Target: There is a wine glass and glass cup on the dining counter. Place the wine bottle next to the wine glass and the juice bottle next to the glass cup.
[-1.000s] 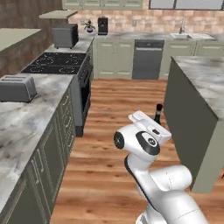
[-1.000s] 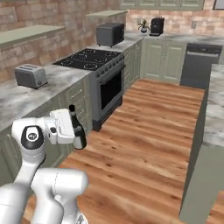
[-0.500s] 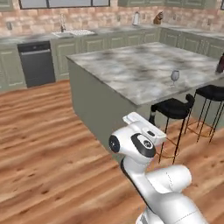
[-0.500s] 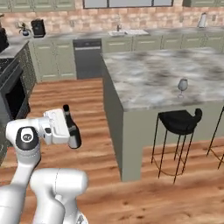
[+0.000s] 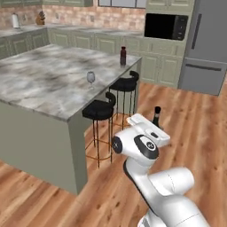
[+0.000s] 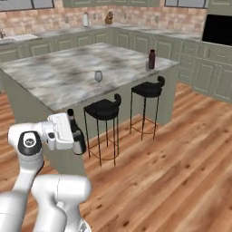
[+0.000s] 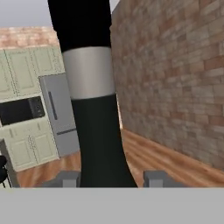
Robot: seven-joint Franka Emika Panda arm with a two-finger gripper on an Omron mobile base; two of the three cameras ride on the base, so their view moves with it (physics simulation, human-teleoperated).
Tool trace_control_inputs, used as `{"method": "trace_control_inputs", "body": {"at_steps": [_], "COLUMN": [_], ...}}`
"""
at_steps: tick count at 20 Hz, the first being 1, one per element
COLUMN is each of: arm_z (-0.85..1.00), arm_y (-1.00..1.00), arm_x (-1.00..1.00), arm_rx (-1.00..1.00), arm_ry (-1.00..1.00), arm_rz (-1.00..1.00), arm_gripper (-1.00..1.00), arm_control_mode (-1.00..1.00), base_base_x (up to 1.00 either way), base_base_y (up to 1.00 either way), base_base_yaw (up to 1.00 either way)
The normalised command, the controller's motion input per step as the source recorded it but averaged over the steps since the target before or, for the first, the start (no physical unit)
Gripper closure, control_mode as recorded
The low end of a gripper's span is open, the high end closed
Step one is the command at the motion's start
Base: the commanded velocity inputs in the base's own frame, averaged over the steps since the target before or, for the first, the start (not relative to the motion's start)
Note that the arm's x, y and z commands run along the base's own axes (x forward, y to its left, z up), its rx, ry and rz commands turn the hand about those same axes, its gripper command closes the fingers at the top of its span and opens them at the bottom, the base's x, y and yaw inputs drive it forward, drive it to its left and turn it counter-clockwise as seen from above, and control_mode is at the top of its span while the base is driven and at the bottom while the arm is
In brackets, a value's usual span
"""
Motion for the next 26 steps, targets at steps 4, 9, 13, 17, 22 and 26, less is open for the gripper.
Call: {"method": "trace_control_inputs", "body": {"at_steps": [4, 9, 13, 17, 22, 26], "arm_z": [0.0, 0.0, 0.0, 0.0, 0.0, 0.0], "arm_y": [0.0, 0.0, 0.0, 0.0, 0.0, 0.0], "arm_x": [0.0, 0.0, 0.0, 0.0, 0.0, 0.0], "arm_rx": [0.0, 0.0, 0.0, 0.0, 0.0, 0.0], "arm_ry": [0.0, 0.0, 0.0, 0.0, 0.0, 0.0], "arm_rz": [0.0, 0.0, 0.0, 0.0, 0.0, 0.0], "arm_gripper": [1.0, 1.0, 1.0, 1.0, 1.0, 1.0], "arm_control_mode": [1.0, 1.0, 1.0, 1.0, 1.0, 1.0], "base_base_x": [0.52, 0.81, 0.93, 0.94, 0.9, 0.76], "base_base_y": [-0.1, -0.1, -0.18, -0.32, -0.32, -0.25], "base_base_yaw": [-0.24, -0.13, 0.0, 0.01, 0.12, 0.3]}}
